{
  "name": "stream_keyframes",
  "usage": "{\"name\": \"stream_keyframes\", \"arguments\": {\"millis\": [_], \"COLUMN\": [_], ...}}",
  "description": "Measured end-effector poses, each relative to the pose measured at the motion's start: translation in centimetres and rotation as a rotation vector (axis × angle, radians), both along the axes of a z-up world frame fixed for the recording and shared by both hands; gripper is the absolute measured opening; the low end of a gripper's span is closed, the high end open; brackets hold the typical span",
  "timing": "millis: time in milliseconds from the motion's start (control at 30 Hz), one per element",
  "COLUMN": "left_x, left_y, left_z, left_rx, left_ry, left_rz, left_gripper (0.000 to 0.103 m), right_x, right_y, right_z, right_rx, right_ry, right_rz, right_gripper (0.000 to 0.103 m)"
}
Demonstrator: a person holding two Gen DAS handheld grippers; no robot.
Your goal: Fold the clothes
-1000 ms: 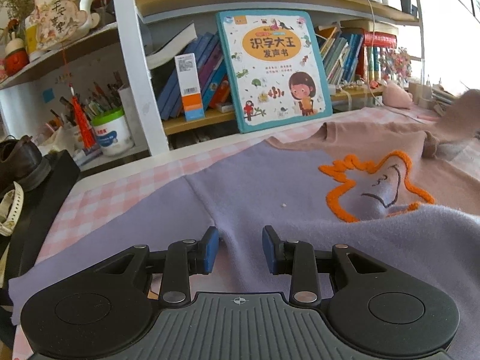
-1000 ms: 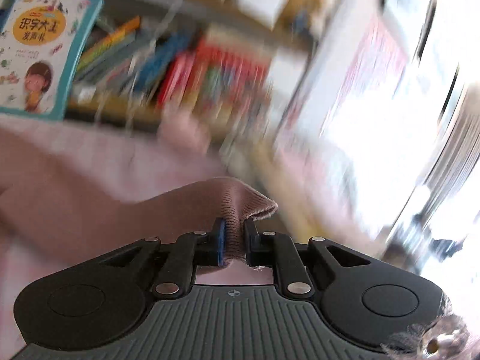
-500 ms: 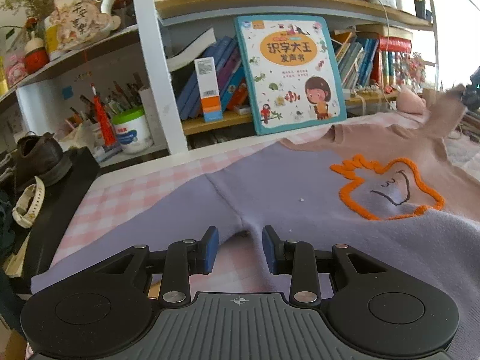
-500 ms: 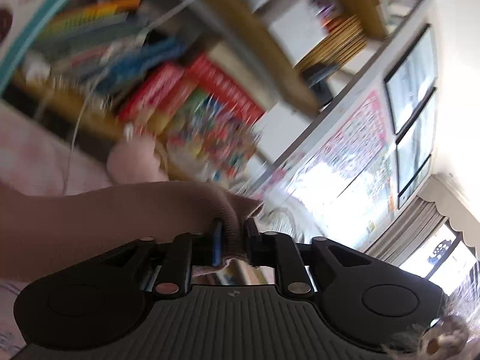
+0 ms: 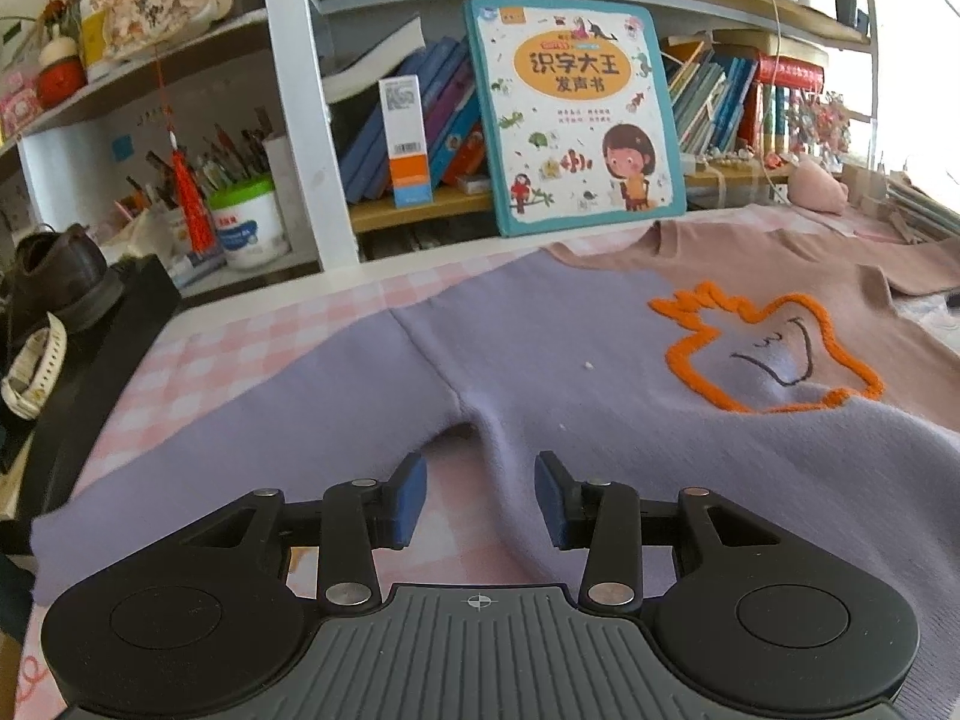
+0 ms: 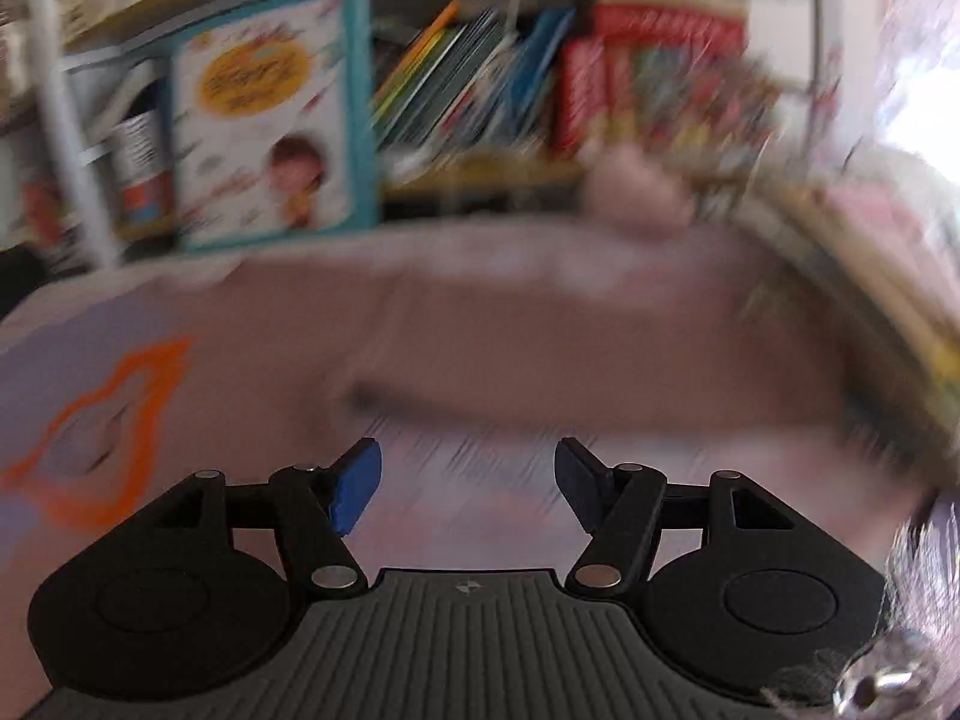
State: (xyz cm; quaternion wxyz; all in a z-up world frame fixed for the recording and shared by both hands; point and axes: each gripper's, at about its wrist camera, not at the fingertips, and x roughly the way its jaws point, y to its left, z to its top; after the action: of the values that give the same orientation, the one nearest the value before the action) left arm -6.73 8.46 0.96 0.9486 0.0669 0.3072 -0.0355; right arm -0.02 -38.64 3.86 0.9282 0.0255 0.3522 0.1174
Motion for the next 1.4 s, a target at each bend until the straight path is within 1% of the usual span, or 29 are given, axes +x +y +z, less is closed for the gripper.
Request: {"name": "stream_keyframes", "arguments": {"millis": [67,267,333,367,467,500,533,567,600,633,667,700,833,867,900,967,1033,1167,1400], "left_x": [-0.3,-1.7,-2.1,-2.3,-2.5,-2.4,-2.3,-2.2,-2.2,-2.0,-1.9,-1.9,-1.9,-2.1,-2.2,-2.5,-2.9,-3.1,-2.8], "left_y": [0.1,0.9,1.3,1.5,1.9,1.9,1.9,1.7,1.5,1.2,1.1,1.0,2.8,3.0,2.9,2.1,1.8,2.3,2.3], "left_z": [-0.3,-1.6,-2.0,-2.1,-2.0,-2.0,-2.0,-2.0,-2.1,-2.1,-2.1,-2.2,-1.6,-1.5,-1.4,-1.6,-1.8,-2.0,-2.1], "left_rx": [-0.025,-0.154,-0.19,-0.204,-0.263,-0.296,-0.324,-0.338,-0.351,-0.347,-0.326,-0.306,-0.296,-0.312,-0.307,-0.264,-0.25,-0.285,-0.296], "left_ry": [0.019,0.094,0.112,0.108,0.117,0.122,0.13,0.136,0.142,0.146,0.145,0.143,0.088,0.086,0.088,0.105,0.111,0.108,0.111], "left_rz": [-0.002,0.028,0.048,0.055,0.059,0.044,0.026,0.01,-0.006,-0.01,-0.003,0.005,0.108,0.107,0.099,0.078,0.075,0.085,0.07], "left_gripper": [0.04,0.04,0.041,0.041,0.039,0.035,0.035,0.035,0.031,0.016,0.008,0.005,0.004,0.004,0.004,0.005,0.005,0.005,0.005], "right_x": [-1.4,-4.9,-6.1,-6.6,-7.9,-8.2,-8.5,-8.8,-9.0,-9.2,-9.4,-9.6,-10.1,-10.2,-10.3,-10.4,-10.5,-10.4,-10.2], "right_y": [0.3,1.3,1.8,2.0,2.7,3.0,3.3,3.7,4.0,4.2,4.2,4.3,4.4,4.5,4.6,4.7,4.7,4.3,4.4], "right_z": [-0.5,-1.4,-1.6,-1.6,-1.7,-1.7,-1.7,-1.7,-1.6,-1.6,-1.6,-1.6,-1.5,-1.6,-1.6,-1.6,-1.7,-1.7,-1.7], "right_rx": [0.041,0.117,0.113,0.096,0.054,0.045,0.034,0.023,0.016,0.019,0.026,0.033,0.051,0.052,0.053,0.038,0.028,0.046,0.018], "right_ry": [0.043,0.08,0.086,0.08,0.065,0.064,0.064,0.064,0.064,0.064,0.062,0.061,0.062,0.065,0.067,0.064,0.062,0.067,0.057], "right_rz": [0.021,0.049,0.06,0.064,0.079,0.091,0.106,0.125,0.142,0.15,0.154,0.158,0.166,0.167,0.169,0.162,0.152,0.134,0.11], "right_gripper": [0.06,0.056,0.05,0.049,0.039,0.034,0.024,0.021,0.018,0.015,0.014,0.014,0.013,0.013,0.013,0.013,0.013,0.013,0.014]}}
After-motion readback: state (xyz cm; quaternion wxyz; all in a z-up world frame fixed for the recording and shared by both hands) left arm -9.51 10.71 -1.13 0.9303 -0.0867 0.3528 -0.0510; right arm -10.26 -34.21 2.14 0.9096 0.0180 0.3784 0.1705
